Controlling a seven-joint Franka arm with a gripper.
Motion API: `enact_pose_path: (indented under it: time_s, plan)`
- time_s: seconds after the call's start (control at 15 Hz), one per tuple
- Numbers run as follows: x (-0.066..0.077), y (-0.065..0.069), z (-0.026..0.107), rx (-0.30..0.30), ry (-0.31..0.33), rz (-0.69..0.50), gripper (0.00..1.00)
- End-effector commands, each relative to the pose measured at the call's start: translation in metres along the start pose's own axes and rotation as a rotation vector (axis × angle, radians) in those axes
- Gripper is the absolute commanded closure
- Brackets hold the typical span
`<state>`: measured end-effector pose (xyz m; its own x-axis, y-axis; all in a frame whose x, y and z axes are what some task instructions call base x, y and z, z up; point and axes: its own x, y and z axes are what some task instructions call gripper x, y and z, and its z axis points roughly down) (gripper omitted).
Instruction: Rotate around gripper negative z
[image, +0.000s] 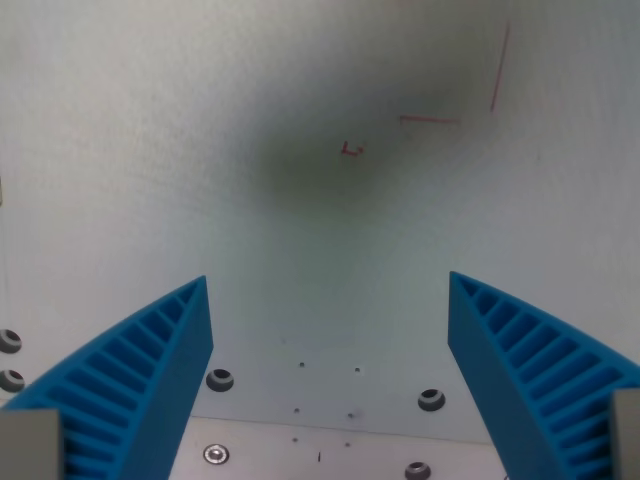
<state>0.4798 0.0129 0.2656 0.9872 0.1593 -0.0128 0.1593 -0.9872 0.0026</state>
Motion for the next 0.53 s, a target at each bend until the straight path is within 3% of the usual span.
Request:
enact_pose_path:
  time_s: [0.07,0.53]
  plan:
    - [0.0,0.0008,-0.0016,0.0,0.004,-0.148,0.0]
    - [0.0,0.0008,-0.0016,0.0,0.004,-0.23,0.0]
